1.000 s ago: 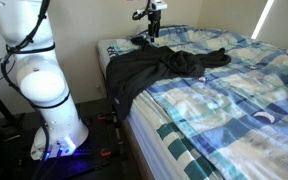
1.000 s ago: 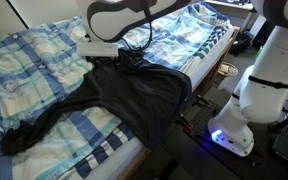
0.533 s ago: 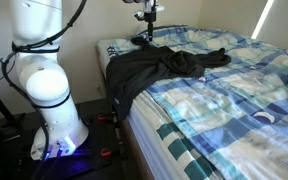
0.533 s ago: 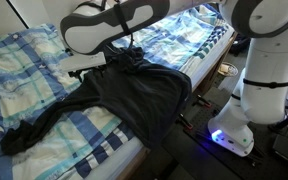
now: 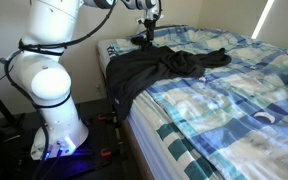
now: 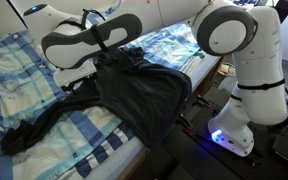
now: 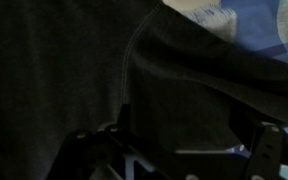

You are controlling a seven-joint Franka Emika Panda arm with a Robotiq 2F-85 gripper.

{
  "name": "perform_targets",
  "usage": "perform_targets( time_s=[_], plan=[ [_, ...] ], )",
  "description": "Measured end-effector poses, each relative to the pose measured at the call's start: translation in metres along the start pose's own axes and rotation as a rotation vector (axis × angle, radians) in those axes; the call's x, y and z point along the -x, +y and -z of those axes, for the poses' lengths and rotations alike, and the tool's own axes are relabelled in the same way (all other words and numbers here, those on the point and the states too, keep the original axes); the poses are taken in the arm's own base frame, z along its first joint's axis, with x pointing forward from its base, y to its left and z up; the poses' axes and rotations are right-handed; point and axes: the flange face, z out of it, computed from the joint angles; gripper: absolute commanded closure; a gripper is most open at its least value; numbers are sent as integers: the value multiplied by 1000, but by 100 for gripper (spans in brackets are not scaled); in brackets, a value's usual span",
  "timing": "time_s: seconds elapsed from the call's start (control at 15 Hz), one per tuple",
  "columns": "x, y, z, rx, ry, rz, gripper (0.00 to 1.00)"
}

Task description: Fold the sweatshirt

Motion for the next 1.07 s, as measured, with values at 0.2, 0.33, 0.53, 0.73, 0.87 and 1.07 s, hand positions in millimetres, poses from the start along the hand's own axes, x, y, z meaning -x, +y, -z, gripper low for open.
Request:
perform_targets(
  time_s=[0.2, 0.33, 0.53, 0.73, 0.87, 1.07],
  plan=[
    [-5, 2, 2, -47, -29, -73, 0],
    [-5, 0, 2, -98, -82, -160, 0],
    [4, -17, 5, -164, -158, -291, 0],
    [20, -51, 4, -232, -189, -384, 0],
    [30, -72, -1, -255, -187, -387, 0],
    [32, -81, -6, -261, -190, -385, 0]
  ],
)
